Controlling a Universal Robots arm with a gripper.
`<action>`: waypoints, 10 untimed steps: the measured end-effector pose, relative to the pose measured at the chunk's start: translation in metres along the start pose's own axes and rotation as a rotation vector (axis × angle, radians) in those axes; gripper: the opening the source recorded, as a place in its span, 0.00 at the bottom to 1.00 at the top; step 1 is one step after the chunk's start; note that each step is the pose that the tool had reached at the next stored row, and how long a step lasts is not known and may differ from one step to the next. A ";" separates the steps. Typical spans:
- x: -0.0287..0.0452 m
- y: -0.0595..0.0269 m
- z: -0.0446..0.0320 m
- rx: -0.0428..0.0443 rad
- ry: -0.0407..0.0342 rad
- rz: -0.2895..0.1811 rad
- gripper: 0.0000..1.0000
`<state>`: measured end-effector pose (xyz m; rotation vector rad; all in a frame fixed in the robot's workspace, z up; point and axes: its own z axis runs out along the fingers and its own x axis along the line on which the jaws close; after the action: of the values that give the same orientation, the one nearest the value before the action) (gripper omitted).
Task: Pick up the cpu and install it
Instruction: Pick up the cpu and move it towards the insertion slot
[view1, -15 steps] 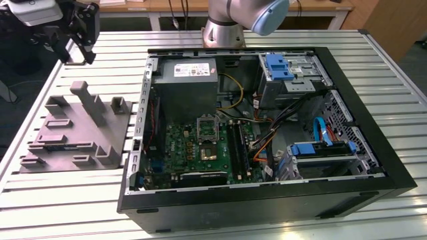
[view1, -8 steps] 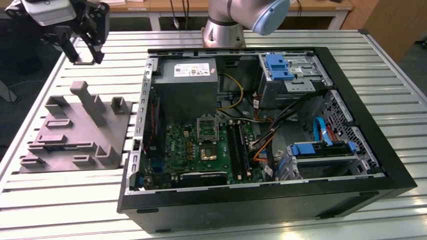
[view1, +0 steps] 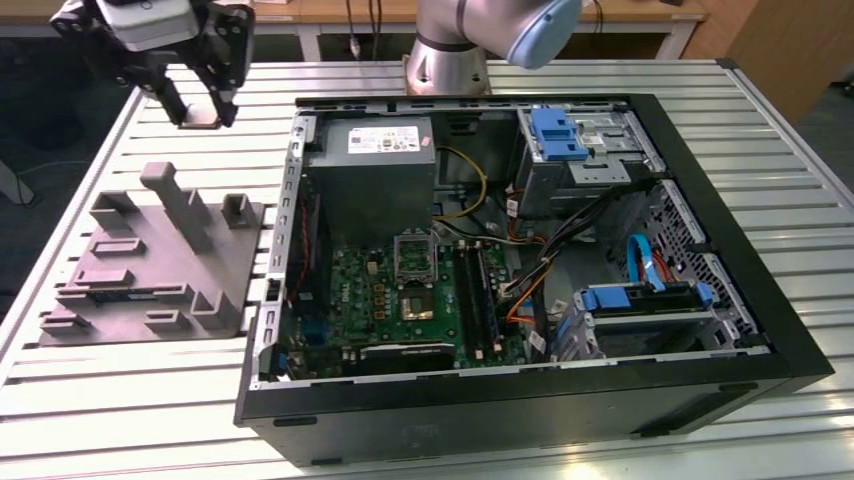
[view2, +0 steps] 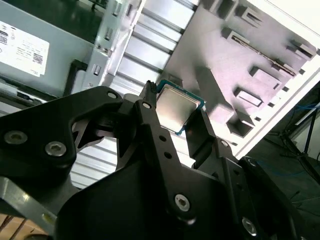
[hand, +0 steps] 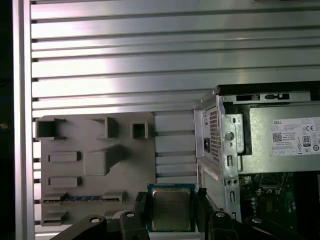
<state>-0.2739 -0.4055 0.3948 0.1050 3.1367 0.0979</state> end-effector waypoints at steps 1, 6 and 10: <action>-0.0044 0.0003 0.0000 0.0000 0.0000 0.000 0.47; -0.0268 0.0018 0.0001 0.0000 0.0000 0.000 0.47; -0.0452 0.0030 0.0001 0.0001 0.0002 0.000 0.47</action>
<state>-0.2286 -0.4055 0.3949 0.1051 3.1368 0.0977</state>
